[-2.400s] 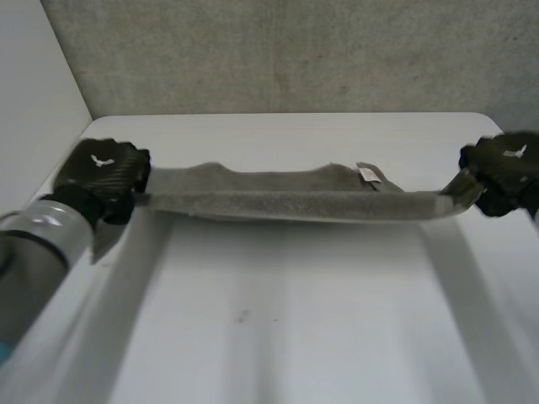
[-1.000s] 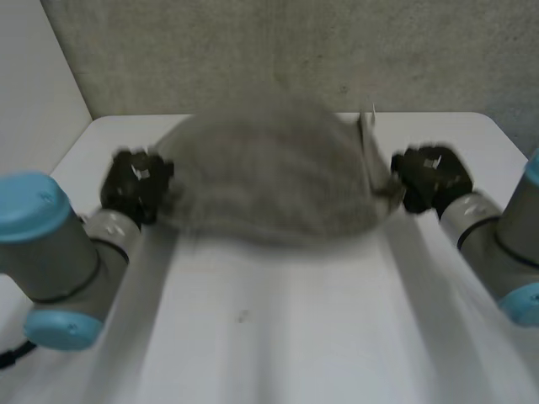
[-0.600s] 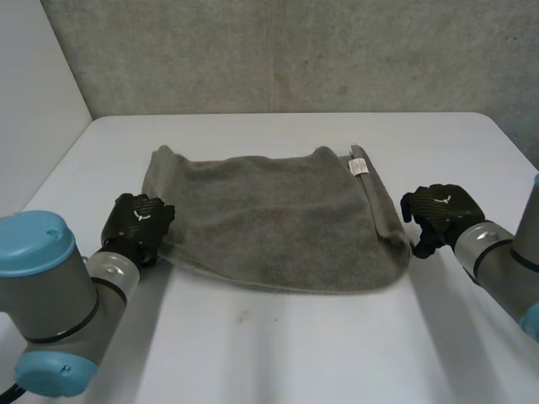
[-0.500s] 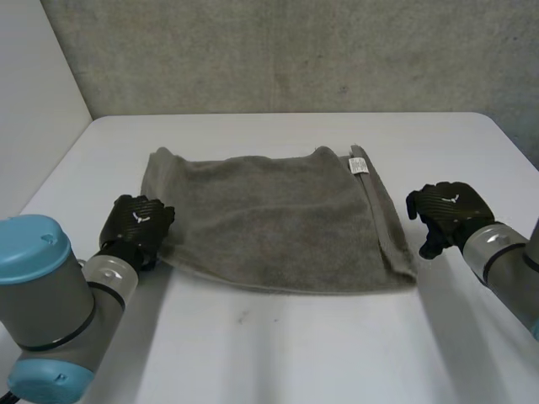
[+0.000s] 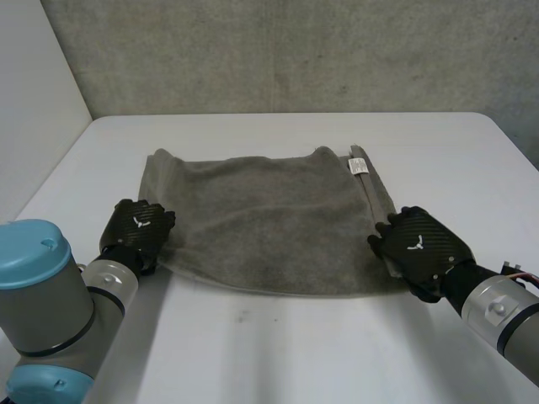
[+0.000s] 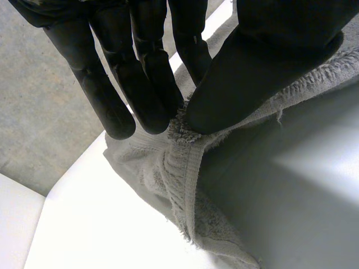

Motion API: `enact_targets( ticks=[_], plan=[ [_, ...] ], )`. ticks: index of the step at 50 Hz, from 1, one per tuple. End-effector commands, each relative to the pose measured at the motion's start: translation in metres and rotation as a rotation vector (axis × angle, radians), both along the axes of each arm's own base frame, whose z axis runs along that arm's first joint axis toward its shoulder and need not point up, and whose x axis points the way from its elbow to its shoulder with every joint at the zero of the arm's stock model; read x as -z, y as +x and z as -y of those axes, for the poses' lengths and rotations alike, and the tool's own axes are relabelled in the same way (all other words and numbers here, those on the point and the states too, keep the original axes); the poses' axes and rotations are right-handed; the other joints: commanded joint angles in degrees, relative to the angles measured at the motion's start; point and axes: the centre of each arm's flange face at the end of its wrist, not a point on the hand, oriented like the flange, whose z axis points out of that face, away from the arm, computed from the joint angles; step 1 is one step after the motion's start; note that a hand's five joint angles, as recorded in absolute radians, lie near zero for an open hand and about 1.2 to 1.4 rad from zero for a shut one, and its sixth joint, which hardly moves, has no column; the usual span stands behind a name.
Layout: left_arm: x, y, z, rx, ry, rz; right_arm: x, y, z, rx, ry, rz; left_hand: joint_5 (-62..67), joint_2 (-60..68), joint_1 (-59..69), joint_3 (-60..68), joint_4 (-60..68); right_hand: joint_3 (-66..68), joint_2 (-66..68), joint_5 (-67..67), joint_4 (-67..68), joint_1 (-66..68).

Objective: Fold the towel.

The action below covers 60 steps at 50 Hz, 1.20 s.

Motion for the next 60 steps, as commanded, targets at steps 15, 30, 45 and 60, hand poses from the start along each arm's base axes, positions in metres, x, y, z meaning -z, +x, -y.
enact_targets(
  ticks=[15,30,45,60],
  plan=[
    [0.001,0.001,0.000,-0.003,0.004,0.002,0.030,0.001,0.008,-0.237,-0.125,-0.384,10.85,10.23,12.40,10.31,10.23,0.65,-0.10,0.29,0.43,3.94],
    [0.002,0.002,0.001,-0.005,0.005,0.002,0.036,-0.018,0.054,-0.069,-0.214,-0.453,10.85,10.23,12.40,10.31,10.23,20.83,20.08,20.48,20.61,24.13],
    [0.001,0.002,0.001,-0.008,0.004,0.002,0.049,-0.025,0.059,-0.007,-0.140,-0.349,10.85,10.23,12.40,10.31,10.23,14.95,14.20,14.59,14.72,18.24],
    [0.002,0.002,0.001,-0.006,0.005,0.003,0.051,-0.024,0.073,0.114,-0.019,-0.086,10.85,10.23,12.40,10.31,10.23,48.03,47.28,47.67,47.80,51.32]
  ],
)
